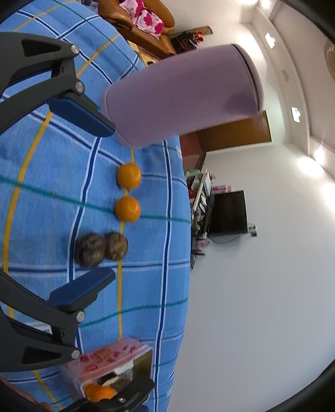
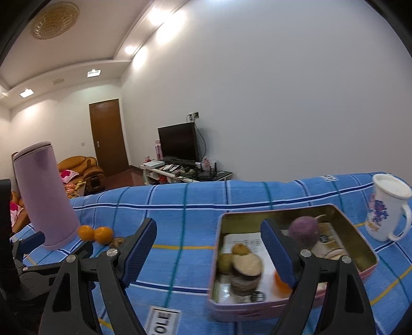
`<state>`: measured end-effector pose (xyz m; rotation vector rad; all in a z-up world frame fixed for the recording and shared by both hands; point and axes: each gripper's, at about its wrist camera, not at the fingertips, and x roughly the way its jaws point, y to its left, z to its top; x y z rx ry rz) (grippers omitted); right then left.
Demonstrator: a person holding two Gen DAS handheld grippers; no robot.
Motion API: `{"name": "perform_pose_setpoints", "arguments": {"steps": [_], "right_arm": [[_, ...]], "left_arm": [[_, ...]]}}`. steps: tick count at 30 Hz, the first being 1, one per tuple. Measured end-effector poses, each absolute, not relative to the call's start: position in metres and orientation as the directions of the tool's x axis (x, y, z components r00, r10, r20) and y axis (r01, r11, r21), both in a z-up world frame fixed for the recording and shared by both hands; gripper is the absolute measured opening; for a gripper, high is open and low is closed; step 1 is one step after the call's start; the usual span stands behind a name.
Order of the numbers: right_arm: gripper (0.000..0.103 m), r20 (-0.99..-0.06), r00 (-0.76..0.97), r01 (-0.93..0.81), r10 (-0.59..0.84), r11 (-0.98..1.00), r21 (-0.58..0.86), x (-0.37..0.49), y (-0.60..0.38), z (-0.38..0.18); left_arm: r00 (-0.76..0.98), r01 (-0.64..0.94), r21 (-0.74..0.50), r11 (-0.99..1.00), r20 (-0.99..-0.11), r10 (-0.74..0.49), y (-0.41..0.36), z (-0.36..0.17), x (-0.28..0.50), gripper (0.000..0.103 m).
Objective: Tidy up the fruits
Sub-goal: 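Withdraw both grippers from the tin toward the brown fruits, then grasp a brown round fruit with the right gripper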
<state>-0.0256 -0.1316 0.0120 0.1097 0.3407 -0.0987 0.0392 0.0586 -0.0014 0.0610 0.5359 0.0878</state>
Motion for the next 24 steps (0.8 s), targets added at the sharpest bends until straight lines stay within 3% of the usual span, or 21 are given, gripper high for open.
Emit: {"name": "perform_pose_setpoints", "arguments": {"steps": [12, 21, 24], "right_arm": [[0.084, -0.371, 0.928, 0.019, 0.016, 0.996, 0.092, -0.005, -0.084, 0.008], [0.084, -0.553, 0.816, -0.141, 0.167, 0.986, 0.089, 0.034, -0.041, -0.009], [0.071, -0.614, 0.762, -0.176, 0.205, 0.978, 0.108, 0.048, -0.028, -0.019]], "left_arm": [[0.802, -0.187, 0.067, 0.98, -0.565, 0.191, 0.119, -0.01, 0.057, 0.103], [0.732, -0.313, 0.082, 0.946, -0.614, 0.295, 0.172, -0.018, 0.063, 0.103], [0.725, -0.31, 0.07, 0.948, -0.628, 0.283, 0.173, -0.02, 0.065, 0.101]]}}
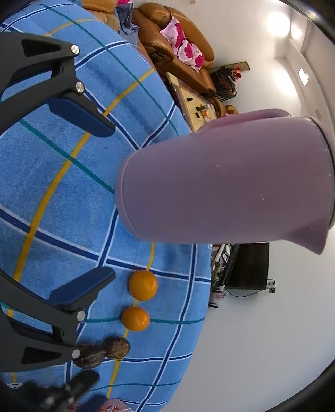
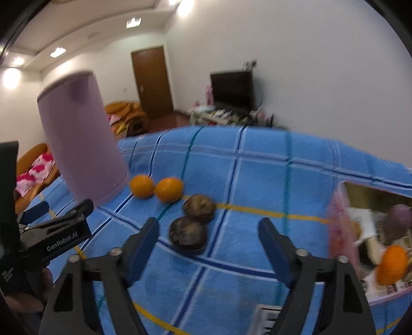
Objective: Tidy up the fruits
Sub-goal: 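Grasp a brown round fruit with the right gripper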
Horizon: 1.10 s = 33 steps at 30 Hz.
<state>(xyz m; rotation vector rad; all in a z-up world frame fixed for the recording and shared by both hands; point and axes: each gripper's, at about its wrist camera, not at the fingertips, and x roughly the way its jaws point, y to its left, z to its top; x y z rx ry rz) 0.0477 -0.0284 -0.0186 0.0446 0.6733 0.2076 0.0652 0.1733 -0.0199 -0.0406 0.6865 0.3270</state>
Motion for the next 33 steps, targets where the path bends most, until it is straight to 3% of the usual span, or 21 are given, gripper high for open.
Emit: {"name": "perform_pose_setpoints", "arguments": {"steps": [4, 6, 10, 17, 26, 33], "right_arm": [[0.058, -0.711, 0.659, -0.182, 0.245, 0.969, 0.165, 0.074, -0.016, -0.039], [0.056, -0.739, 0.62, -0.172, 0.265, 0.964, 0.201, 0.084, -0.013, -0.048], [0.046, -0.749, 0.61, -0.168, 0.258, 0.966, 0.196, 0.091, -0.006, -0.051], [0.046, -0.747, 0.61, -0.197, 0.264, 0.964, 0.18, 0.074, -0.016, -0.05], [0.046, -0.539, 0.835, -0.077, 0.11, 0.994, 0.082, 0.019, -0.06, -0.01], [0.046, -0.454, 0.891, 0.02, 0.022, 0.996, 0.087, 0.013, -0.089, 0.002]], "left_arm": [[0.734, -0.282, 0.068, 0.957, -0.627, 0.261, 0.168, -0.02, 0.066, 0.101], [0.738, -0.273, 0.073, 0.959, -0.624, 0.257, 0.165, -0.02, 0.065, 0.101], [0.747, -0.257, 0.068, 0.964, -0.619, 0.243, 0.163, -0.018, 0.066, 0.101], [0.778, -0.193, 0.016, 0.981, -0.607, 0.163, 0.157, -0.015, 0.063, 0.101], [0.753, 0.033, -0.07, 0.997, -0.654, -0.071, 0.098, -0.01, 0.075, 0.093], [0.697, 0.123, -0.013, 0.992, -0.711, -0.096, 0.043, -0.017, 0.112, 0.074]]}}
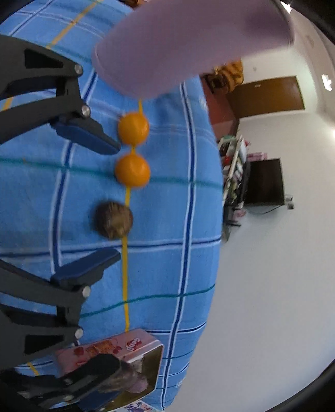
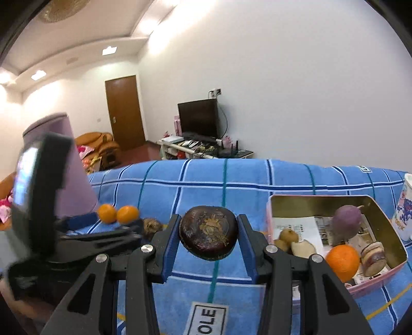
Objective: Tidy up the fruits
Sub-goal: 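Grasp a brown round fruit with the right gripper, then grasp the other brown round fruit with the left gripper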
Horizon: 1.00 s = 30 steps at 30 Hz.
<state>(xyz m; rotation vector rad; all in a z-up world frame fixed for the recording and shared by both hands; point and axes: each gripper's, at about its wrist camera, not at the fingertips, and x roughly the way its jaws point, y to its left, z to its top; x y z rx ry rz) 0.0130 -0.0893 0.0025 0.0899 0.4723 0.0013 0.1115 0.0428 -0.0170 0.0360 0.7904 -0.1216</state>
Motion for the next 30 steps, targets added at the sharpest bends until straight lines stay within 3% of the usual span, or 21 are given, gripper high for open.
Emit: {"name": "perform_pose_setpoints", "arguments": {"steps": [7, 13, 30], "right_arm": [[0.046, -0.463, 0.886, 0.021, 0.035, 0.993, 0.116, 0.016, -0.096, 0.005], [0.046, -0.464, 0.885, 0.028, 0.032, 0.992, 0.123, 0.013, -0.1, 0.002], [0.046, -0.361, 0.932, 0.035, -0.019, 0.999, 0.038, -0.005, -0.084, 0.012]], "left_arm": [[0.605, 0.142, 0.02, 0.99, -0.793, -0.07, 0.015, -0.043, 0.143, 0.063], [0.613, 0.141, -0.018, 0.99, -0.784, -0.101, 0.018, -0.041, 0.147, 0.043], [0.794, 0.02, 0.012, 1.0, -0.608, -0.008, 0.045, -0.018, 0.077, 0.044]]}}
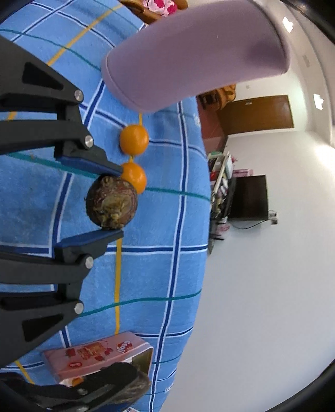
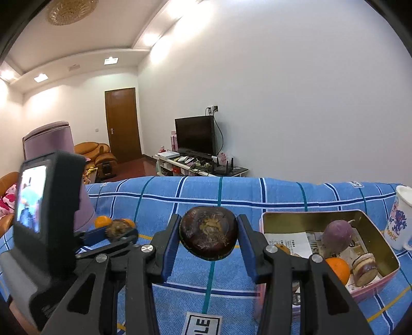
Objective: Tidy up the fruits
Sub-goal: 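Grasp the other brown round fruit with the left gripper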
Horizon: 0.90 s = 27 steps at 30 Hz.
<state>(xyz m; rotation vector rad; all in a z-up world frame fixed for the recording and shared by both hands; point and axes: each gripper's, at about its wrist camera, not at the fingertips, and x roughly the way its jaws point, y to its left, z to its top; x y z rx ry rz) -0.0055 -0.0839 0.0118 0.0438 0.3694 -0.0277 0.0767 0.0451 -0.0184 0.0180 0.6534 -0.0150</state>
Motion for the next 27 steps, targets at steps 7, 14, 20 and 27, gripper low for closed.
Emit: {"name": "perform_pose_setpoints", "arguments": {"steps": [7, 14, 20, 27], "right_arm": [[0.046, -0.335, 0.941, 0.041, -0.038, 0.999, 0.003, -0.017, -0.077, 0.01], [0.046, -0.31, 0.95, 0.025, -0.035, 0.999, -0.035, -0.033, -0.069, 0.01], [0.046, -0.315, 0.948, 0.028, -0.035, 0.999, -0.029, -0.044, -0.078, 0.01], [0.046, -0.312, 0.948, 0.046, -0.054, 0.998, -0.034, -0.057, -0.088, 0.011]], "left_arm": [[0.816, -0.03, 0.007, 1.0, -0.577, 0.028, 0.057, -0.014, 0.057, 0.044], [0.825, -0.047, 0.011, 0.999, -0.563, 0.045, 0.062, -0.011, 0.044, 0.044], [0.828, -0.053, 0.015, 0.998, -0.559, 0.053, 0.062, -0.008, 0.035, 0.044], [0.828, -0.041, 0.011, 0.999, -0.56, 0.04, 0.056, -0.007, 0.025, 0.044]]}}
